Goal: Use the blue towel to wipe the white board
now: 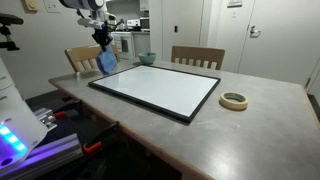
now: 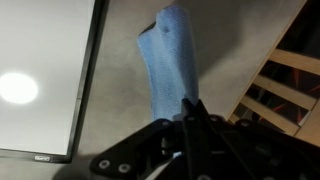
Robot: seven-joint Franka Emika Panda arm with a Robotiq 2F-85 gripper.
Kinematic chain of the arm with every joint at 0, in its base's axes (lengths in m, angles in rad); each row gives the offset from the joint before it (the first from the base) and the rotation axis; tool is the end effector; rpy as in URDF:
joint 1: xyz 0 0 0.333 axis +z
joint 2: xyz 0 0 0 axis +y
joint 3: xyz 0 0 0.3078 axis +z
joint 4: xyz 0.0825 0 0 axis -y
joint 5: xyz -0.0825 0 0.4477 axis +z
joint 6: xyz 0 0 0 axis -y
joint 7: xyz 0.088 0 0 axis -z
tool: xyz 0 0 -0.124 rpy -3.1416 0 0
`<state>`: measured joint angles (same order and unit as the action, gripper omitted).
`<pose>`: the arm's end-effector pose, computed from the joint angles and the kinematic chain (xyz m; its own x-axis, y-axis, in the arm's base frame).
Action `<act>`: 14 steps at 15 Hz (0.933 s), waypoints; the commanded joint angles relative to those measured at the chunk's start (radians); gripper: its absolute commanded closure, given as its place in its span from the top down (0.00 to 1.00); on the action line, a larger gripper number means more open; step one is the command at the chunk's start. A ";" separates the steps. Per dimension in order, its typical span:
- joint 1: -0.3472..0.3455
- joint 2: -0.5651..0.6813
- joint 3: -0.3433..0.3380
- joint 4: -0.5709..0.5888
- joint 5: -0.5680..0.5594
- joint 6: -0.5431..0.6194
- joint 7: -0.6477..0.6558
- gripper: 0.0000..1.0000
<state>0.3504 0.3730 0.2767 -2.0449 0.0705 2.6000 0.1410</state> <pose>0.5332 0.3856 0.2117 0.9137 0.3723 0.1630 0.3978 -0.9014 -0.1710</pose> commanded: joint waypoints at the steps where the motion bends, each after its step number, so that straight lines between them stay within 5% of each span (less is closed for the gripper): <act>1: -0.071 -0.124 0.080 -0.179 0.146 0.102 -0.113 0.01; 5: -0.144 -0.183 0.137 -0.295 0.330 0.152 -0.293 0.01; 11: -0.272 -0.128 0.182 -0.339 0.679 0.101 -0.736 0.01; 14: -0.271 -0.115 0.124 -0.356 0.665 0.089 -0.800 0.01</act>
<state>0.0939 0.2463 0.4287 -2.3877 0.7380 2.7051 -0.5970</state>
